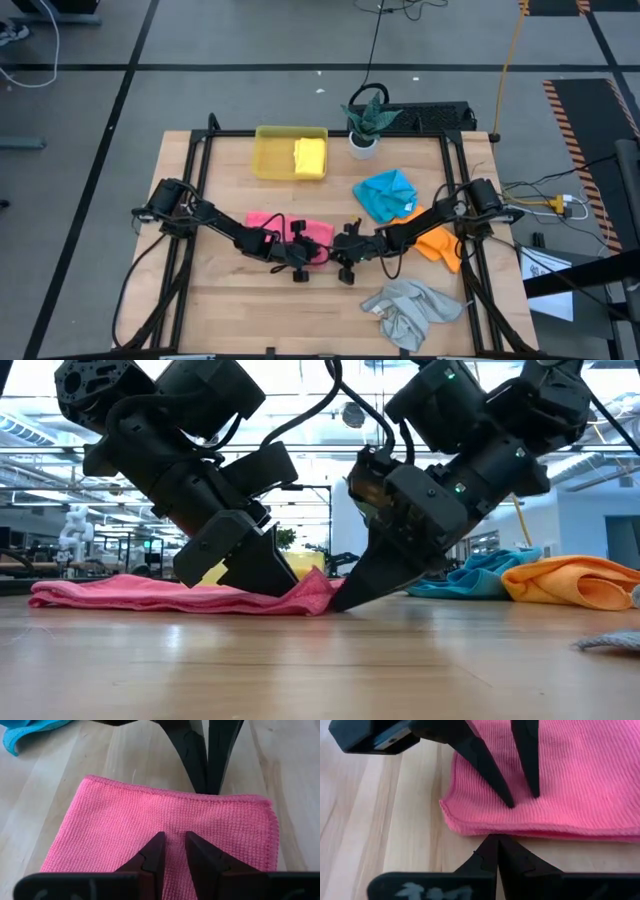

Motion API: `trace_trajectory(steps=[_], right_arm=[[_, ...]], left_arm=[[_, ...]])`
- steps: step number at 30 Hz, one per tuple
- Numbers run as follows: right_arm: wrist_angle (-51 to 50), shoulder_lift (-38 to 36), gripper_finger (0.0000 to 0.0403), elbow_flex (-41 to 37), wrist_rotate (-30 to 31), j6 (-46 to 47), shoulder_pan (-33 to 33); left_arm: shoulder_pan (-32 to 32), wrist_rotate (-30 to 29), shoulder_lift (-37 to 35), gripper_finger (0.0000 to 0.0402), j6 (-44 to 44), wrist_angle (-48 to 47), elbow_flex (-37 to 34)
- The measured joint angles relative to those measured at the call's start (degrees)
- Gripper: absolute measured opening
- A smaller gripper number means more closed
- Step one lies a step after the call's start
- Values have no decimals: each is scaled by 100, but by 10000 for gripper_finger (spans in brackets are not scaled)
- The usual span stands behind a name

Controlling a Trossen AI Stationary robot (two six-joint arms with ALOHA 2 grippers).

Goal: Fold microfiber towels
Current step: Fold the pink microfiber cloth

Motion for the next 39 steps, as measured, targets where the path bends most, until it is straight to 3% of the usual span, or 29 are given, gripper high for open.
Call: trace_trajectory(steps=[13,19,39], right_arm=[[696,33,0,-14,-600,-579,-15],[1173,26,0,-12,-597,-908,2],[1057,22,0,-12,-564,-930,198]], left_arm=[[0,-2,2,81,-2,8,0],[0,-2,2,81,-7,9,0],[-50,264,2,81,-2,183,0]])
